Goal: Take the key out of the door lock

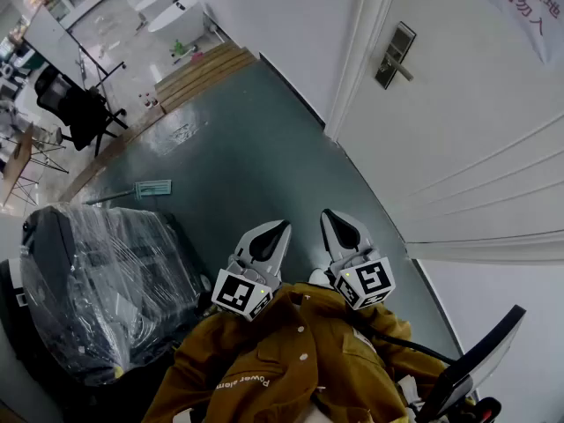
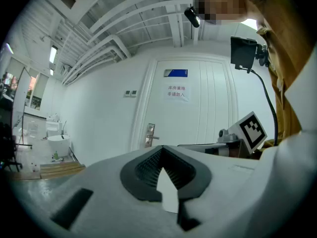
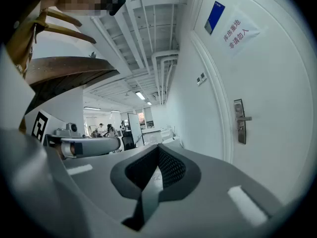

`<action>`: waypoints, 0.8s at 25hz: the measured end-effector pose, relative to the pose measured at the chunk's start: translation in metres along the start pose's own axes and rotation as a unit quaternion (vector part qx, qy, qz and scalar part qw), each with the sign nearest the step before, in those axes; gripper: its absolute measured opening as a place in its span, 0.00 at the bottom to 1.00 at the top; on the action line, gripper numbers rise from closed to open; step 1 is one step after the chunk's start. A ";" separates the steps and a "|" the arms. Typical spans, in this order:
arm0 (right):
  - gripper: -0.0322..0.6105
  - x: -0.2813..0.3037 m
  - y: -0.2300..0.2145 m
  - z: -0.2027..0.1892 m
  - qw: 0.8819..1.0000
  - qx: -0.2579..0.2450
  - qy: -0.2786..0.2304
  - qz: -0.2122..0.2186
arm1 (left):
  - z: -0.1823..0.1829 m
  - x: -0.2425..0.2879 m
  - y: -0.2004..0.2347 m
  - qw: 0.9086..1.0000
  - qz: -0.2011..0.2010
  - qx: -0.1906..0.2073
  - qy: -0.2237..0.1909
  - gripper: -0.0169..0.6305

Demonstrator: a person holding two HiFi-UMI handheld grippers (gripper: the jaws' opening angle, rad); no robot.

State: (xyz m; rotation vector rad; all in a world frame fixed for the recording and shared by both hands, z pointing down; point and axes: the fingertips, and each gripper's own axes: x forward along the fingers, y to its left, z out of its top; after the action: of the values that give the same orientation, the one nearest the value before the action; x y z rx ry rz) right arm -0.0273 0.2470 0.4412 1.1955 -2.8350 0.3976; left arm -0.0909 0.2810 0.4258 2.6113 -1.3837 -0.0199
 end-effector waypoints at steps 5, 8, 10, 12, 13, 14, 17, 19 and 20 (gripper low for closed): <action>0.05 -0.009 -0.001 0.003 1.000 -0.006 0.003 -0.001 | 0.001 0.001 -0.011 1.000 -0.006 -0.010 -0.001 0.02; 0.05 -0.011 -0.003 0.002 1.000 -0.006 0.002 -0.004 | 0.002 0.002 -0.014 1.000 -0.007 -0.006 -0.003 0.02; 0.05 -0.013 -0.004 0.002 1.000 -0.006 0.003 -0.006 | 0.002 0.003 -0.016 1.000 -0.009 -0.007 -0.003 0.02; 0.05 -0.015 -0.003 0.002 1.000 -0.003 0.002 -0.003 | 0.002 0.004 -0.017 1.000 -0.010 -0.010 -0.003 0.02; 0.05 -0.017 -0.003 0.002 1.000 0.005 0.000 0.002 | 0.001 0.005 -0.018 1.000 -0.010 -0.013 -0.002 0.02; 0.05 -0.019 -0.002 0.002 1.000 0.016 -0.002 0.010 | 0.001 0.007 -0.019 1.000 -0.012 -0.017 -0.002 0.02; 0.17 -0.031 -0.010 0.003 1.000 0.026 0.000 0.017 | -0.001 0.016 -0.027 1.000 -0.012 -0.025 0.002 0.02; 0.15 -0.037 -0.023 0.000 1.000 0.016 0.003 0.002 | -0.005 0.025 -0.029 0.999 -0.006 -0.038 0.004 0.02; 0.14 -0.039 -0.029 -0.001 1.000 0.017 0.003 -0.003 | -0.007 0.031 -0.030 0.999 -0.002 -0.044 0.006 0.02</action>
State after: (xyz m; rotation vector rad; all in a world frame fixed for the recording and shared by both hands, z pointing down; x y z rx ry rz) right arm 0.0210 0.2552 0.4432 1.2047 -2.8299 0.4517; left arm -0.0488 0.2731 0.4296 2.5384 -1.3434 -0.0635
